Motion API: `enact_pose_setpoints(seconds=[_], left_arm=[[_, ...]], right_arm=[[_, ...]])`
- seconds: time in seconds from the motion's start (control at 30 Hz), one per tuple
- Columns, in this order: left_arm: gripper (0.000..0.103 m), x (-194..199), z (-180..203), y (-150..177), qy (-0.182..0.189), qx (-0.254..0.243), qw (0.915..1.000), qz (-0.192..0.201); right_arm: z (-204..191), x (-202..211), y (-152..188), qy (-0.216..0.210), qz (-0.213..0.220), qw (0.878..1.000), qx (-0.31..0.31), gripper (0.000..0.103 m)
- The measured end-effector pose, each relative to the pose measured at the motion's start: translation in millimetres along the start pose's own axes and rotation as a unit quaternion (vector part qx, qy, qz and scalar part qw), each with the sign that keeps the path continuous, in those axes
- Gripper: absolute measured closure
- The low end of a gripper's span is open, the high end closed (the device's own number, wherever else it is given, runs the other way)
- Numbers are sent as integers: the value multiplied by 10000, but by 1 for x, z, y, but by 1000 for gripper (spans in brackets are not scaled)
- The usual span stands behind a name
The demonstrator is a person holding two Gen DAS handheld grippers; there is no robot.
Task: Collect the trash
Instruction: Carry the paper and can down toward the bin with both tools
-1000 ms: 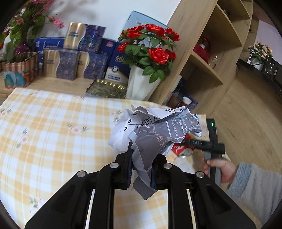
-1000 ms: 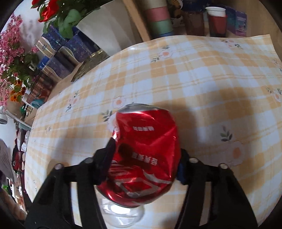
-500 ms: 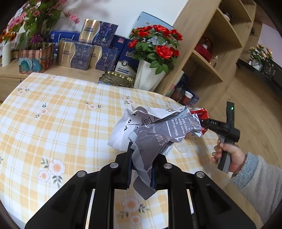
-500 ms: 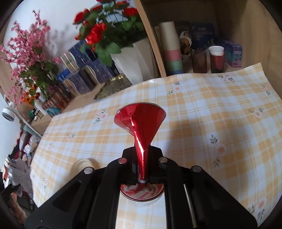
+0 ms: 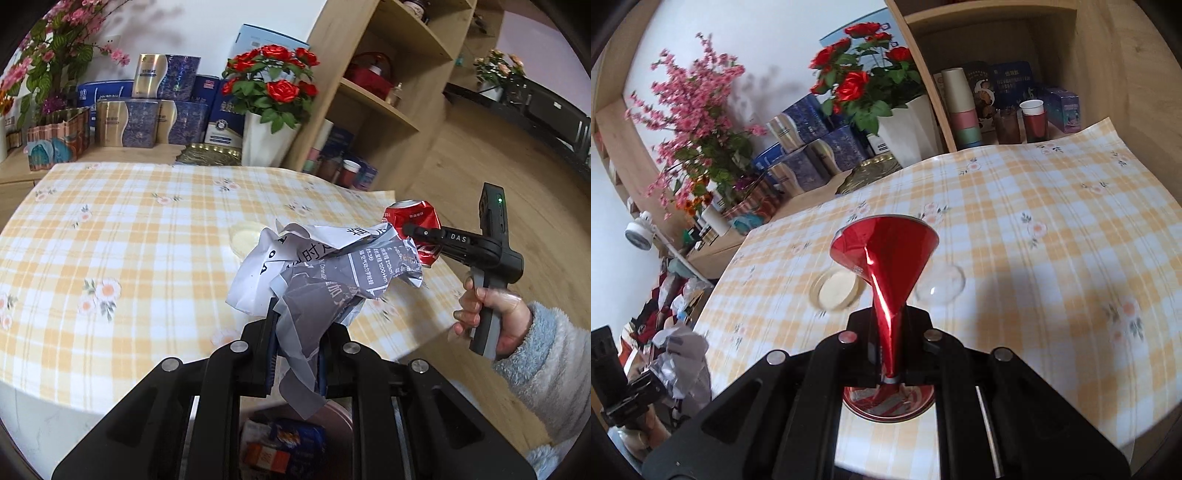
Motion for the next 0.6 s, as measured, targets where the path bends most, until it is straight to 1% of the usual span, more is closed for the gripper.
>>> enact_pose_setpoints(seconds=[0.17,0.27,0.47,0.6], left_arm=[[86,20,14,28,34,-67,10000,-35],[86,28,18,41,57,-60,9999,-93],[86,40,19,67,28,-57,9998,-177],[86,44,17,81,0,-11,9997,-250]], right_arm=[[-14,32,34,-121,16,9999,29,93],[-24,46,58,-165,-49,9998,99,93],[-39,58,105,-283,-245,9992,145,93],[-55,58,138,-264,-504,9973,461,93]])
Point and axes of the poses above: each gripper's, at about its wrist camera, not at the fingertips, and x roughly against the way its jaws point, z to its right, y to its underside, the point moved 8 cm from there along -x, roughly the way its jaws point, and after that the axes turned 2 degrees about x, right-handed, at the moved point
